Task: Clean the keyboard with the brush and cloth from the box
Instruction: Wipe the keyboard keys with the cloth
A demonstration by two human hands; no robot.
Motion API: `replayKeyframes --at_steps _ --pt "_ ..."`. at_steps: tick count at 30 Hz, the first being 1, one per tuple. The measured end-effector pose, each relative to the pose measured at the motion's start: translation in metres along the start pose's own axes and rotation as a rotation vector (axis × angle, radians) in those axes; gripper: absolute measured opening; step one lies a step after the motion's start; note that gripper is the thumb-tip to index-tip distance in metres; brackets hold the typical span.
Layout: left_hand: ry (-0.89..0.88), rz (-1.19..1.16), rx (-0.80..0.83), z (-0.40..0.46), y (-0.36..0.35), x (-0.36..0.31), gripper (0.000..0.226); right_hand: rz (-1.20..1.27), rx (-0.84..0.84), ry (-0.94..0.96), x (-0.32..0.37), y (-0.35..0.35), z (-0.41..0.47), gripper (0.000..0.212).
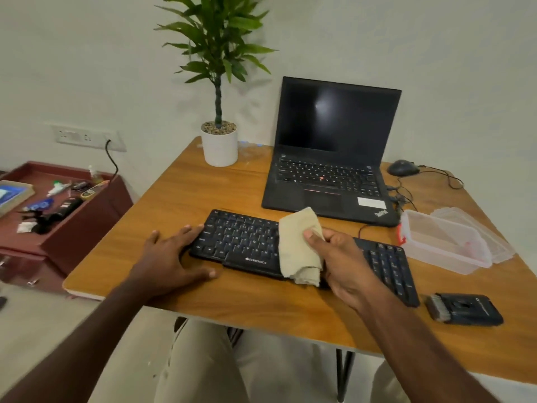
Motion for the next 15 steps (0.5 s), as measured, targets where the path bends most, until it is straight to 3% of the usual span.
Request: replayKeyframes --at_steps 6,8,10,12,15 --pt "0.003 -0.134 -0.051 0.005 -0.005 0.009 0.107 -0.272 0.094 0.113 0.008 -0.072 0.049 0.026" --pt "-0.003 -0.16 -0.047 0.007 -0.007 0.013 0.101 -0.508 0.068 0.279 0.013 -0.094 0.066 0.026" --pt "-0.004 -0.18 -0.053 0.008 -0.009 0.016 0.098 -0.785 0.05 0.563 0.015 -0.113 0.077 0.024" --pt "-0.002 -0.173 -0.067 0.008 -0.009 0.015 0.101 -1.069 0.127 0.731 0.003 -0.129 0.087 0.038" --pt "0.007 -0.136 -0.075 0.008 -0.009 0.012 0.112 -1.462 0.317 0.543 -0.032 -0.148 0.087 0.041"
Point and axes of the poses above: each hand's wrist, its own z-axis towards the middle knuckle, its own y-axis out of the back of the hand, x = y × z, the point moved 2 cm from there along z, towards the middle knuckle, and after that the axes turned 10 degrees about z, right-handed, at the moved point
